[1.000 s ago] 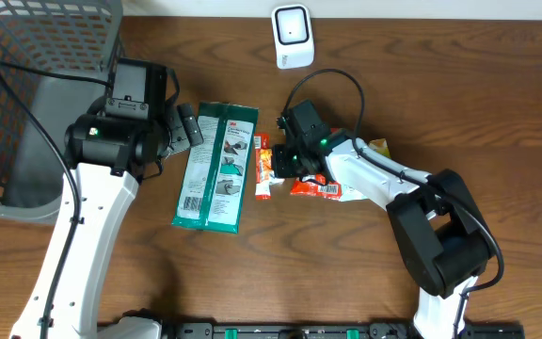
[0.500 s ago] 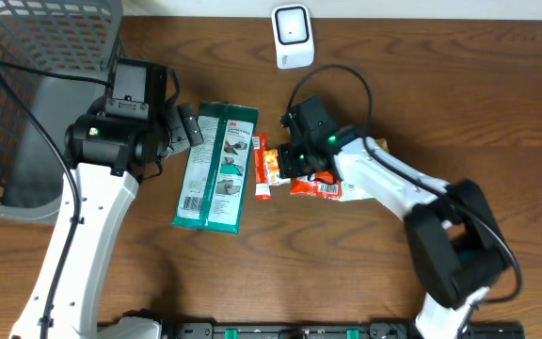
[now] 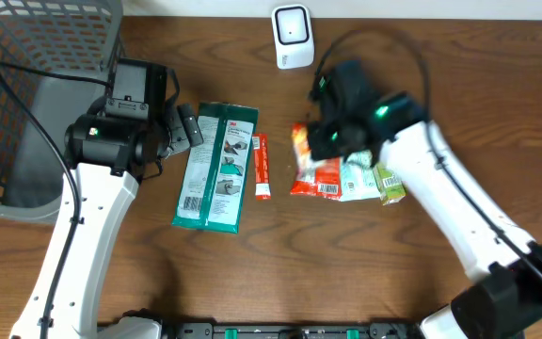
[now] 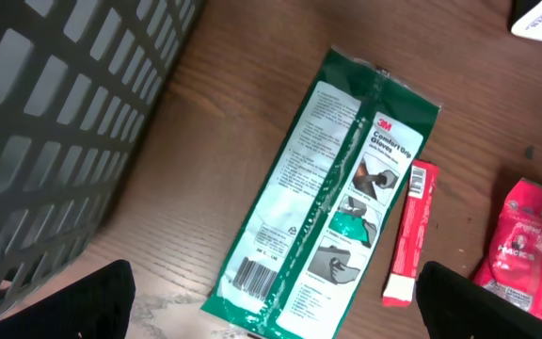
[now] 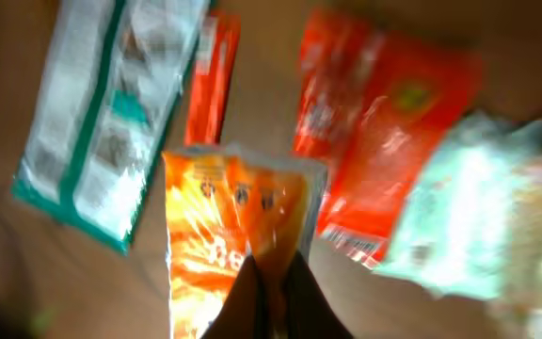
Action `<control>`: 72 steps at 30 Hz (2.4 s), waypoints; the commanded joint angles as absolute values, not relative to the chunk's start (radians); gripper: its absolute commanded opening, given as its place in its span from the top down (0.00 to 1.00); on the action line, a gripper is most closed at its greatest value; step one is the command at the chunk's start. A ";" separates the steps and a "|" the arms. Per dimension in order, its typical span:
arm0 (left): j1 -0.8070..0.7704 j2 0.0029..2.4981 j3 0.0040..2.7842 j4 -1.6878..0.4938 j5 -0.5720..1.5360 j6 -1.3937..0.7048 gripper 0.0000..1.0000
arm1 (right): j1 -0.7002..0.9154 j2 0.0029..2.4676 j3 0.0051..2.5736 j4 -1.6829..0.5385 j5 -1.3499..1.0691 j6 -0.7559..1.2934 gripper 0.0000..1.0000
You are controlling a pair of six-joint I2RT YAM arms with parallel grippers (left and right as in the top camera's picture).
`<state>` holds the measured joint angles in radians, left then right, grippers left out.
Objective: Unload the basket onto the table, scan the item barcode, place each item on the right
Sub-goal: 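Lift the tissue pack and hold it in front of the white scanner, then carry the tissue pack to the right side and set it down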
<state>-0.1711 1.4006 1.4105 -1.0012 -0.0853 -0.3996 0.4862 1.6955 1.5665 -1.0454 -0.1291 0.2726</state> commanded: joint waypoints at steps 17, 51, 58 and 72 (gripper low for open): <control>-0.169 1.394 1.411 -1.006 -0.098 -0.405 0.04 | 0.497 1.992 2.257 -1.034 0.437 -0.145 0.99; -0.169 1.394 1.411 -1.006 -0.098 -0.405 0.04 | 0.564 2.688 2.256 0.180 0.871 -1.427 0.99; -0.169 1.394 1.411 -1.006 -0.098 -0.405 0.04 | 0.564 2.667 2.257 0.184 0.883 -1.407 0.99; -0.169 1.394 1.411 -1.006 -0.098 -0.405 0.04 | 0.549 2.148 2.257 -0.669 0.645 -0.667 0.99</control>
<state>-0.1711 1.4006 1.4101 -1.0027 -0.0856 -0.3996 0.5636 2.3222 2.2429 -0.5243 0.7753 -1.0153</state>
